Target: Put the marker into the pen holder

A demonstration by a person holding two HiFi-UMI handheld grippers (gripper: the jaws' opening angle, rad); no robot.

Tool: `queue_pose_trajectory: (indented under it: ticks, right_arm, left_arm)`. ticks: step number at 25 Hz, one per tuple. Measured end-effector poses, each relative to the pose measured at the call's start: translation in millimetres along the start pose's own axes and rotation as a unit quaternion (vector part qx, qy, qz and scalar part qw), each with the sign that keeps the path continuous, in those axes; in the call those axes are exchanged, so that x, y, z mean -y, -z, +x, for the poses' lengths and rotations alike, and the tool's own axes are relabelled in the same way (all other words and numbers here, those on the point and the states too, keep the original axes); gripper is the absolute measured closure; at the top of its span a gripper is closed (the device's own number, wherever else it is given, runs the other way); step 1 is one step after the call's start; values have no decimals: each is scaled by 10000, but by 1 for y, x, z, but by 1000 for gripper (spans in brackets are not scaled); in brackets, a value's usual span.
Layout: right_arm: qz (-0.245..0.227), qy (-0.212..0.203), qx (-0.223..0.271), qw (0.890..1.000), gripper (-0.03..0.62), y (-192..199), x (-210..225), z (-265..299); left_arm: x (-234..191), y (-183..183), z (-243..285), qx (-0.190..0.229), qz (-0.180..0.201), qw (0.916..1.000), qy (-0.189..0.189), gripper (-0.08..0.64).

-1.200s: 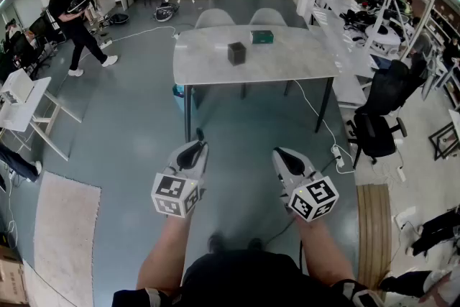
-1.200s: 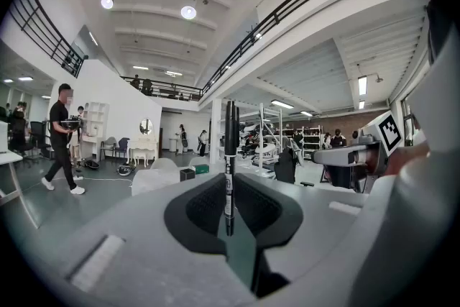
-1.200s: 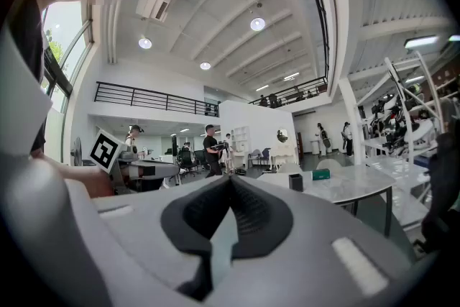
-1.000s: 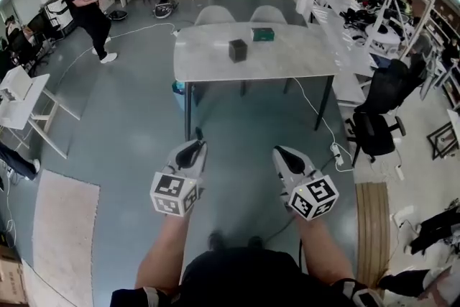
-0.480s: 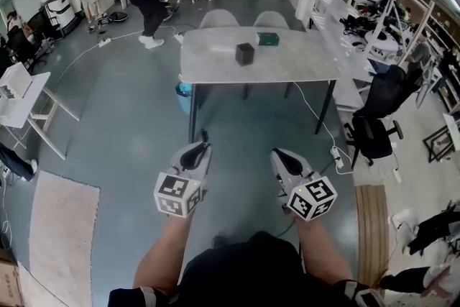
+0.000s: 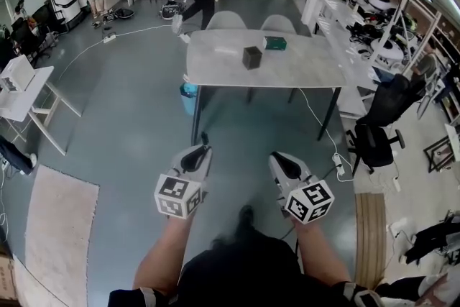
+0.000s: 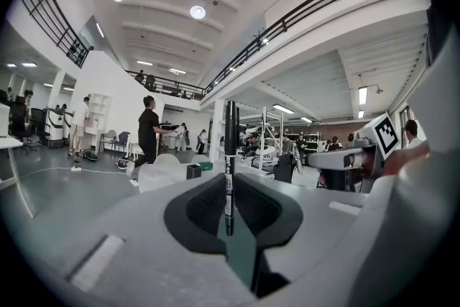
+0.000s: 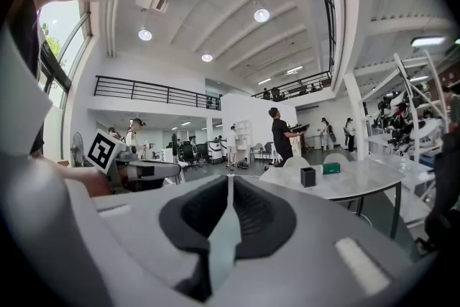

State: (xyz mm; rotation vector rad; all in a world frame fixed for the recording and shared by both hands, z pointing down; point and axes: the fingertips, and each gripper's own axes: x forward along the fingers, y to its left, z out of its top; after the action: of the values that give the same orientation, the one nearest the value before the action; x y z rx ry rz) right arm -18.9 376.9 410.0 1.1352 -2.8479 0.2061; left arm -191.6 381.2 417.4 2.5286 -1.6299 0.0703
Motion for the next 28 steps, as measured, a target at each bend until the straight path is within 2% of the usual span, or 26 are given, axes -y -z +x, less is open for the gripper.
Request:
queue_pose_trajectory:
  ticks: [7, 18, 23, 28]
  right_arm:
    - [94, -135, 141, 9998, 568, -10, 52, 40]
    - [332, -458, 227, 9981, 568, -25, 201, 110]
    - [341, -349, 215, 9986, 568, -31, 269, 117]
    - [455, -304, 90, 9985, 568, -22, 304, 130]
  left_arm:
    - [-17, -1, 49, -210, 33, 9997, -114, 515]
    - [-34, -22, 217, -437, 184, 9986, -246, 515]
    - [-23, -30, 280, -465, 246, 9985, -150, 515]
    - [-32, -28, 327, -489, 168, 9986, -91, 515]
